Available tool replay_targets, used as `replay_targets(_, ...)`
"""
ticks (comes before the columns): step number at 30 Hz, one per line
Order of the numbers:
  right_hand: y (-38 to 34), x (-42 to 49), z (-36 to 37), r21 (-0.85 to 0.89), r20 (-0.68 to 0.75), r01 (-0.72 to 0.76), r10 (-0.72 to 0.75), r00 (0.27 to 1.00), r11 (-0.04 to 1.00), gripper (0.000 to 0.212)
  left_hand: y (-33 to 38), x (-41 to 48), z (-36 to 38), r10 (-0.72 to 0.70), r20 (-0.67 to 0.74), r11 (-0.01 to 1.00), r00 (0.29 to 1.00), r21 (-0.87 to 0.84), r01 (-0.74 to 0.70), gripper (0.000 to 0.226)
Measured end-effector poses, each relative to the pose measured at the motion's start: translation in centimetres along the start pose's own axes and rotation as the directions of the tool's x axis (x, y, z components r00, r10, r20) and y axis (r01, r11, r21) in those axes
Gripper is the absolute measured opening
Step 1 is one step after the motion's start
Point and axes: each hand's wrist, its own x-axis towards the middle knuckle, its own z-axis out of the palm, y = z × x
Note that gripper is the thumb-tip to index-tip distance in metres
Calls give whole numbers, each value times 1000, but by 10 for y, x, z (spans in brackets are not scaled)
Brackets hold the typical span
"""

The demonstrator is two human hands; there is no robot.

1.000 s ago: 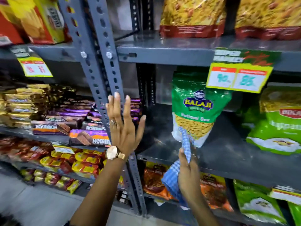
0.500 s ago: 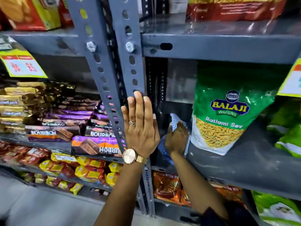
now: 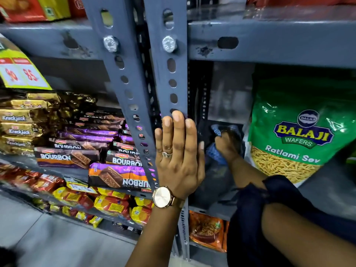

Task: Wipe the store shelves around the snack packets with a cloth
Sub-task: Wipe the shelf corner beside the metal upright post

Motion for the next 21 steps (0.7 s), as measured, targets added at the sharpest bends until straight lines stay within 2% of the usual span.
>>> replay_targets(2, 1, 8, 3, -43, 76, 29, -26, 997, 999, 34, 0, 0, 1, 2, -6, 1000, 1000, -3, -2, 81)
replay_targets(5, 9, 8, 11, -63, 143, 163, -153, 978, 985, 43, 1, 0, 2, -4, -15, 1000, 1000, -23, 3, 80)
replay_targets(9, 16, -28, 11, 46, 77, 271, -274, 959, 961, 48, 0, -1, 1, 6, -19, 999, 1000, -41, -7, 82)
replay_targets(11, 17, -40, 12, 74, 28, 240, -243, 970, 968, 45, -1, -1, 1, 18, -23, 998, 1000, -52, -19, 83)
replay_targets(15, 8, -29, 21, 6, -108, 76, -75, 991, 997, 38, -2, -2, 2, 18, -20, 999, 1000, -46, -19, 85)
replay_targets(18, -2, -1, 27, -87, -61, 11, -16, 998, 996, 51, -2, -3, 2, 24, -20, 999, 1000, -31, -25, 84)
replay_targets(21, -4, 26, 28, -119, 56, 83, -77, 995, 989, 49, -2, -3, 3, 24, -35, 999, 999, -29, -25, 82)
